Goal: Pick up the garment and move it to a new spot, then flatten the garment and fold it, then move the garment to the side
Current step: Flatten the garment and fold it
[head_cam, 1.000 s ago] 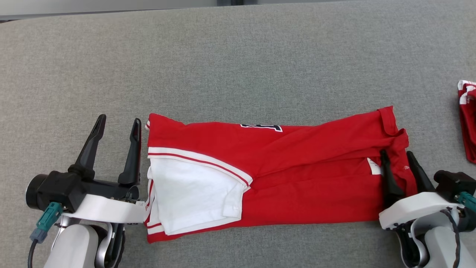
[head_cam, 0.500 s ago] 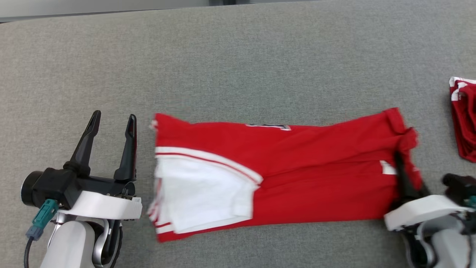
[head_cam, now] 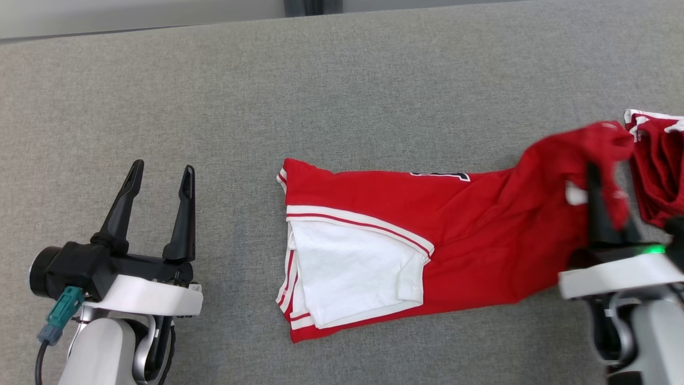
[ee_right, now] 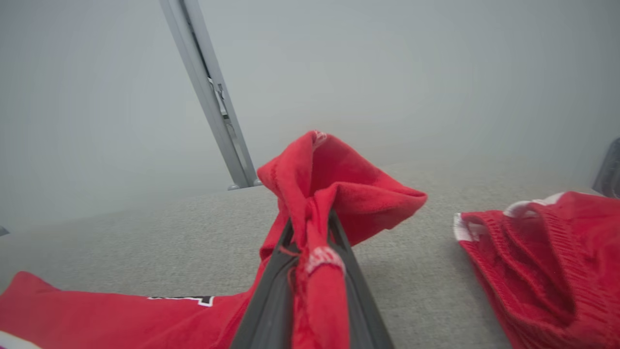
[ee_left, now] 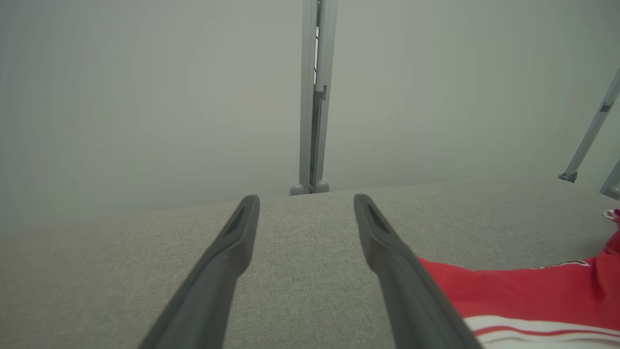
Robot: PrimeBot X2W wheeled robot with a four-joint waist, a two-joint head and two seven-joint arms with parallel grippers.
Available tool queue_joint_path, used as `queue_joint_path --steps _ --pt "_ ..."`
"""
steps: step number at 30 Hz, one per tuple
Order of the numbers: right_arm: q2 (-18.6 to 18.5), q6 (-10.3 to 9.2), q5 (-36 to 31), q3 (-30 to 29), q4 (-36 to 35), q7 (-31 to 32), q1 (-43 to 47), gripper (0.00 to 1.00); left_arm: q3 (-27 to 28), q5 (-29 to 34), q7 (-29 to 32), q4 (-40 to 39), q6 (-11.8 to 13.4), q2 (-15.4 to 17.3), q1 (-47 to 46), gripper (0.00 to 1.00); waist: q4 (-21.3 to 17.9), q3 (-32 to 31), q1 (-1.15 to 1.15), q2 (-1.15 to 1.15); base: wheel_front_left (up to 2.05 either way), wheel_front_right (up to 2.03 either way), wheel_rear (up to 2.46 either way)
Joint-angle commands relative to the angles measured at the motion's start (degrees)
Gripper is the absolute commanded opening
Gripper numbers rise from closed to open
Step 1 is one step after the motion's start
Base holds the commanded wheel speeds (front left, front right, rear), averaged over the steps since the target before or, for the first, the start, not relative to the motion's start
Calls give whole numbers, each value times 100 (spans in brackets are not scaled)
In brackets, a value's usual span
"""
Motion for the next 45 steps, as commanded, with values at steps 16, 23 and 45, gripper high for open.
queue_joint_path --steps 16,23,45 --pt "455 1 944 3281 -411 211 -858 0 -144 119 -19 188 -131 -165 -210 100 357 134 0 0 0 0 0" --pt "454 2 1473 4017 680 23 -1397 0 -291 148 -19 306 -191 -261 -364 100 663 270 0 0 0 0 0" --pt "448 2 837 3345 -741 -19 -715 100 -117 286 -19 288 -203 -166 -284 100 199 155 0 0 0 0 0"
